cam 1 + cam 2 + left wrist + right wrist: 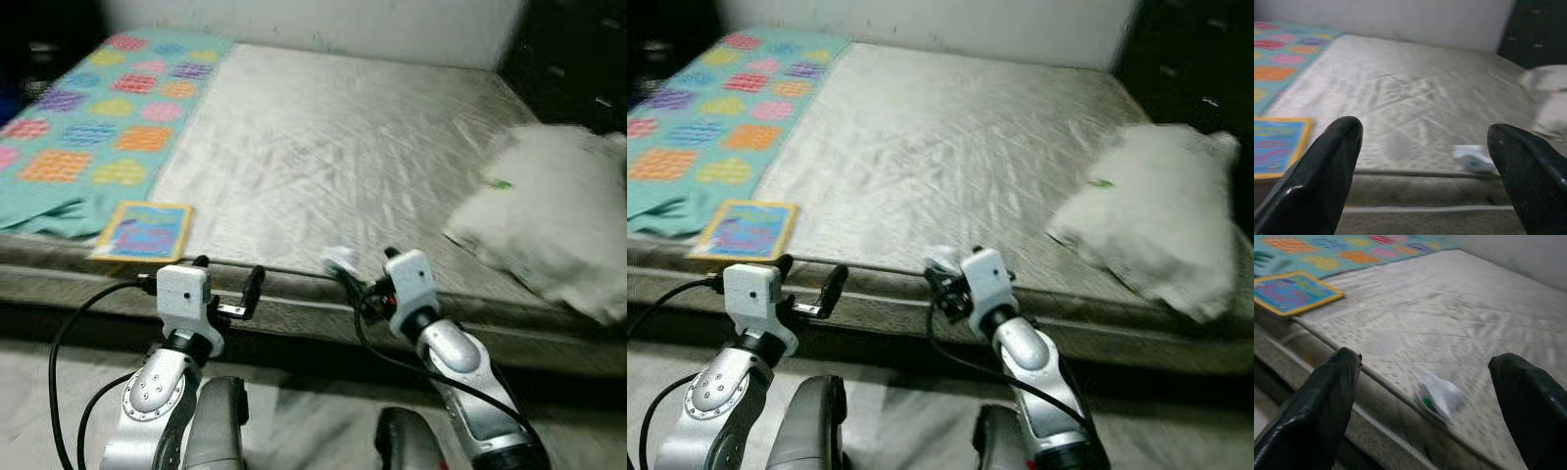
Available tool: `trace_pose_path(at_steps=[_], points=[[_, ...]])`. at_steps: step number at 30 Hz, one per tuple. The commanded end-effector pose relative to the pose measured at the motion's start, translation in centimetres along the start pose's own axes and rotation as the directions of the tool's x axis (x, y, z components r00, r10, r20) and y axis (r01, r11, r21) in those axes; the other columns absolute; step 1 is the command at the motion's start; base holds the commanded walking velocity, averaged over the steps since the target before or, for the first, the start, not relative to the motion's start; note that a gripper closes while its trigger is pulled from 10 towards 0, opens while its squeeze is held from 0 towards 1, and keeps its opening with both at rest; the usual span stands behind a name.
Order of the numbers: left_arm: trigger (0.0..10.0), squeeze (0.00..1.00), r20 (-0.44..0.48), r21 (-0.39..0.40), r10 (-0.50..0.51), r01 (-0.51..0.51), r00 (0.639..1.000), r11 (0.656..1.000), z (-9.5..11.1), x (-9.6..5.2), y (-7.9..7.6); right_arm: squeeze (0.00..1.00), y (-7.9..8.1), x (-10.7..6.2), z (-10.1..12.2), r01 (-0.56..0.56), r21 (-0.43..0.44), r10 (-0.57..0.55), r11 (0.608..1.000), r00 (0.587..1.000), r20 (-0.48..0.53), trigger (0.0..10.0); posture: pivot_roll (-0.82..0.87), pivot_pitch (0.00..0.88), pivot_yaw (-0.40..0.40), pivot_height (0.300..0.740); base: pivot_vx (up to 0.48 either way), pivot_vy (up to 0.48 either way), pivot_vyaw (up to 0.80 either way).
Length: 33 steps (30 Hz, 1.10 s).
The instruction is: Clean up the room
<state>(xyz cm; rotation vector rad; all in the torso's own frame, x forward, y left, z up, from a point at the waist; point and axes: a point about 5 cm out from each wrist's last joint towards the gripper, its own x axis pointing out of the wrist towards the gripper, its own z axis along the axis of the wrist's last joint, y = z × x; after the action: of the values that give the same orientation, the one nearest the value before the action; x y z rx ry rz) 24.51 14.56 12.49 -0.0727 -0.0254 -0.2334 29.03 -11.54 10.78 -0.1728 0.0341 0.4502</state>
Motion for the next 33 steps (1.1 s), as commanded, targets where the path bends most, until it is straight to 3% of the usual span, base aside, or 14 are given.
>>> trace_pose_path(at_steps=[1,21,33], points=[[10.0,0.00,-0.007,0.007,0.006,-0.006,1.000,1.000,-0.04,-0.17,0.37,0.00,0.32,0.35,0.83,-0.011,0.002,0.011,1.000,0.999,0.033,10.0,0.06,0.071,-0.074,0.556,0.379,0.000,0.52],[10.0,0.00,-0.010,0.005,0.005,-0.005,1.000,1.000,-0.09,-0.16,0.36,0.00,0.09,0.35,0.66,0.003,0.022,-0.003,1.000,1.000,0.028,10.0,0.06,0.071,-0.074,0.556,0.379,0.000,0.05],[10.0,0.00,-0.036,0.009,0.014,-0.014,0.999,1.000,-0.46,-0.05,0.41,0.00,0.04,0.32,0.63,0.009,0.021,-0.009,1.000,1.000,0.025,10.0,0.06,0.072,-0.073,0.556,0.000,0.000,0.00]])
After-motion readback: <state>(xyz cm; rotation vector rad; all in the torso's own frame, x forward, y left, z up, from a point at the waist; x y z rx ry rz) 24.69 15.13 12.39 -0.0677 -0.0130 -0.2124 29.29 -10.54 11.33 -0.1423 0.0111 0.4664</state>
